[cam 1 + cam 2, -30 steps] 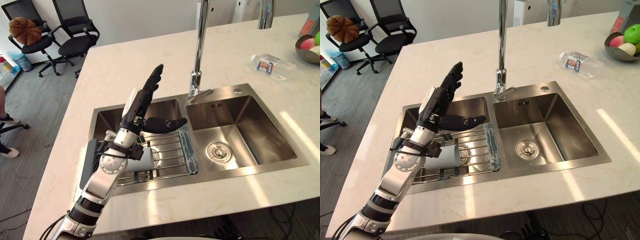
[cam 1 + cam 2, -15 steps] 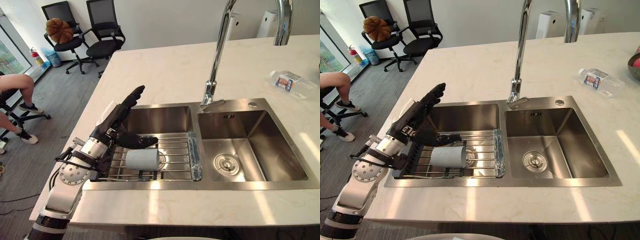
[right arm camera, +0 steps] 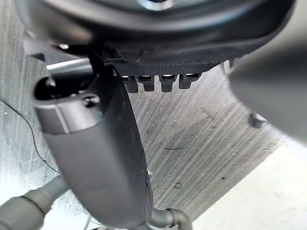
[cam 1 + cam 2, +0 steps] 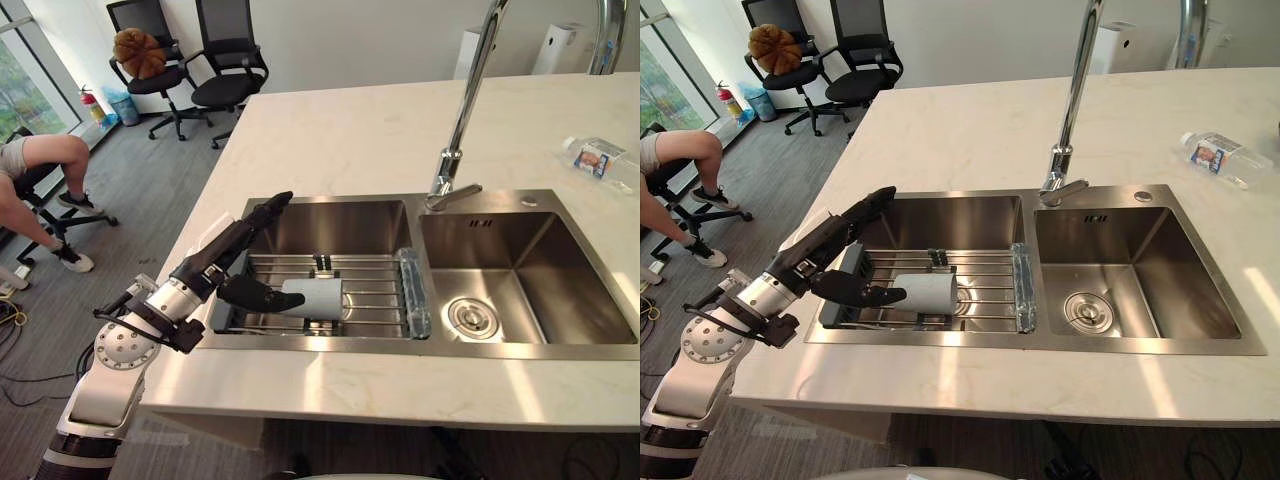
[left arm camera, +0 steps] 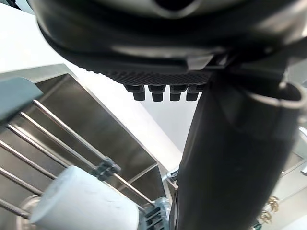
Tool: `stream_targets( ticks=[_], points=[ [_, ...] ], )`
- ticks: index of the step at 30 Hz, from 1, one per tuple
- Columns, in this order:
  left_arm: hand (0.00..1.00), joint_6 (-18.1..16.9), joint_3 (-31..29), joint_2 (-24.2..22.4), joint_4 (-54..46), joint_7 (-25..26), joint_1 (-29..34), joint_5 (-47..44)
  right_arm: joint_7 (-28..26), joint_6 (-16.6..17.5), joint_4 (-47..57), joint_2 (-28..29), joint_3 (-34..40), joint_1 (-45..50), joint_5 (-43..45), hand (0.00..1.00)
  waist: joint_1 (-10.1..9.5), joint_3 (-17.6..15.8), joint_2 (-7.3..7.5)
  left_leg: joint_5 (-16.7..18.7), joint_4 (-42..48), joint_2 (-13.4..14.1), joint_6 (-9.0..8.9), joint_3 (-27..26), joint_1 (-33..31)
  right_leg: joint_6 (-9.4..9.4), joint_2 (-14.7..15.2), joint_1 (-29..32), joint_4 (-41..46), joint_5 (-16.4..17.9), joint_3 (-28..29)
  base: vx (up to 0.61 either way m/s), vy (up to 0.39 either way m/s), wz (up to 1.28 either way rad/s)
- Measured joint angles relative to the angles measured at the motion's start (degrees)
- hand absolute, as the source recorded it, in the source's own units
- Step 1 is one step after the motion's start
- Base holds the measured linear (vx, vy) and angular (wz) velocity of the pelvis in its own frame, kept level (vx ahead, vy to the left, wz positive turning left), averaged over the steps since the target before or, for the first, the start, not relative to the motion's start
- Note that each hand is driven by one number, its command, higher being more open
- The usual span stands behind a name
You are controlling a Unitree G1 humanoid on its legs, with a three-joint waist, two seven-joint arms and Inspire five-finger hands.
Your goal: Walk over to the sink, pick up the cup, carry it to the dishwasher, place the cup inside the dishwasher, then close the dishwasher door
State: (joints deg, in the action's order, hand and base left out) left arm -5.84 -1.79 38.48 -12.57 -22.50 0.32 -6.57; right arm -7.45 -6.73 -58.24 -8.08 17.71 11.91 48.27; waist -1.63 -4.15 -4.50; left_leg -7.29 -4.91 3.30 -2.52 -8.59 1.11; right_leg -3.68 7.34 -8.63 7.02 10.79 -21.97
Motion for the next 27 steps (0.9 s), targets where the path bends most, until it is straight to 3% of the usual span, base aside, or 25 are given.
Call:
stream_targets(
  ticks=[6,15,27],
  points=[
    [1.0,-3.8,0.9,2.3,1.8,2.8,0.0,7.1,-1.7,0.8,-1.6,-0.4,2.0,-0.2,0.0,1.0,0.06,-0.6,-0.98,-0.4,-0.4,-0.4,0.54,0.3,-0.6,0.24,0.1,-0.3,-1.9,-1.3,-0.3,-0.1,0.056,0.02],
    [1.0,-7.9,6.4,2.8,3.7,6.3,-1.8,11.1,-3.8,1.4,-4.4,0.0,6.7,-0.2,0.0,1.0,0.99,-0.8,-1.19,-0.5,-0.3,-0.6,0.72,0.1,-0.5,-0.43,-0.1,-1.0,-3.6,-2.5,-0.1,0.02,-0.01,-0.01],
    [1.0,-9.2,13.5,1.7,10.2,8.5,-5.6,14.6,-6.0,2.5,-5.7,0.1,11.6,-2.5,-0.1,1.0,2.73,-3.2,-2.2,0.1,-0.4,0.0,-0.09,-1.6,1.0,0.01,-1.0,-2.2,-5.1,-3.2,1.5,0.0,-0.023,-0.09]
  ],
)
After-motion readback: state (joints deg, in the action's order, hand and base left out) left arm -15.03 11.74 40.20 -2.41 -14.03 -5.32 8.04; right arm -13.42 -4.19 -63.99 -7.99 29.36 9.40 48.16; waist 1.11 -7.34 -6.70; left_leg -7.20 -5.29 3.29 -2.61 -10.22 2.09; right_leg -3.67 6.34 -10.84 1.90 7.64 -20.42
